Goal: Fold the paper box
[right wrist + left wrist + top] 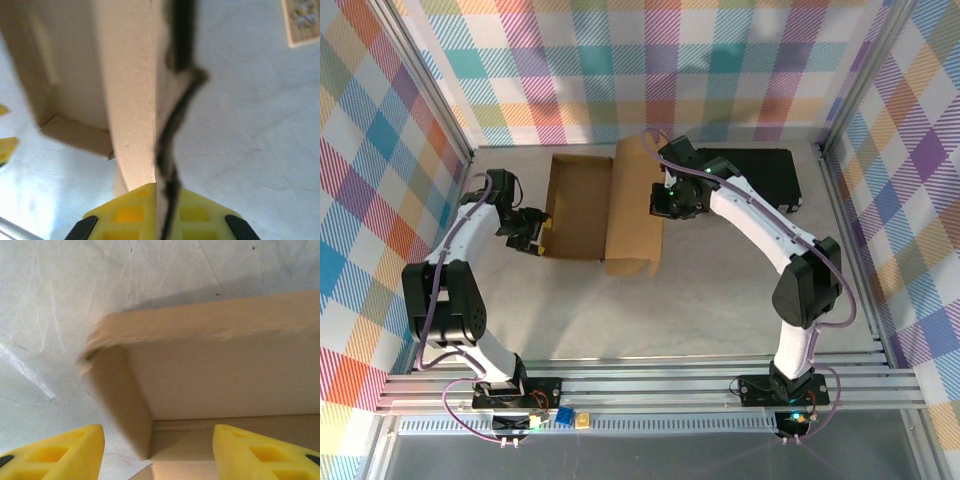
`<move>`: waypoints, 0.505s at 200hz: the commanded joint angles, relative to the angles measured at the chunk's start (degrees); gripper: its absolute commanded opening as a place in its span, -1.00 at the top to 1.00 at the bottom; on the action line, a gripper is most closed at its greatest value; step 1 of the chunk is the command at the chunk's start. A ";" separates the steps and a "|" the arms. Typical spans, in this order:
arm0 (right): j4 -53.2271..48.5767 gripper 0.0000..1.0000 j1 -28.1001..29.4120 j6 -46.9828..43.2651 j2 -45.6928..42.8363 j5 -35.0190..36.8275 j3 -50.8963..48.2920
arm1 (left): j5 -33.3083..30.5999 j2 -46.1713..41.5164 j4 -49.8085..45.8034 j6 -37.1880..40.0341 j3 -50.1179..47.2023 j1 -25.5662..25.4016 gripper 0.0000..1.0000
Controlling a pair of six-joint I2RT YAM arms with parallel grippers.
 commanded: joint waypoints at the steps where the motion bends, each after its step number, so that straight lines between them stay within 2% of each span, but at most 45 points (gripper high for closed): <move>1: -10.79 1.00 0.21 -4.58 2.70 2.39 5.28 | 0.40 -4.73 -0.74 -4.58 0.35 -1.19 -0.19; 20: -14.32 1.00 0.13 -8.36 3.88 5.23 8.34 | -2.79 -6.71 -2.55 -2.76 4.44 -1.64 -0.19; 37: -18.36 1.00 0.02 -12.59 5.29 8.47 12.06 | -7.35 -4.88 -7.06 7.81 14.31 -3.00 -0.14; 54: -20.45 1.00 0.02 -15.82 5.72 12.23 14.22 | -8.69 -1.03 -10.22 18.23 23.47 -5.18 -0.02; 69: -20.64 1.00 0.10 -19.18 5.48 15.28 15.70 | -8.35 0.61 -8.00 25.82 27.32 -7.59 0.08; 101: -20.23 1.00 0.80 -27.61 5.18 23.99 20.58 | -7.82 1.42 0.49 37.18 27.46 -11.86 0.18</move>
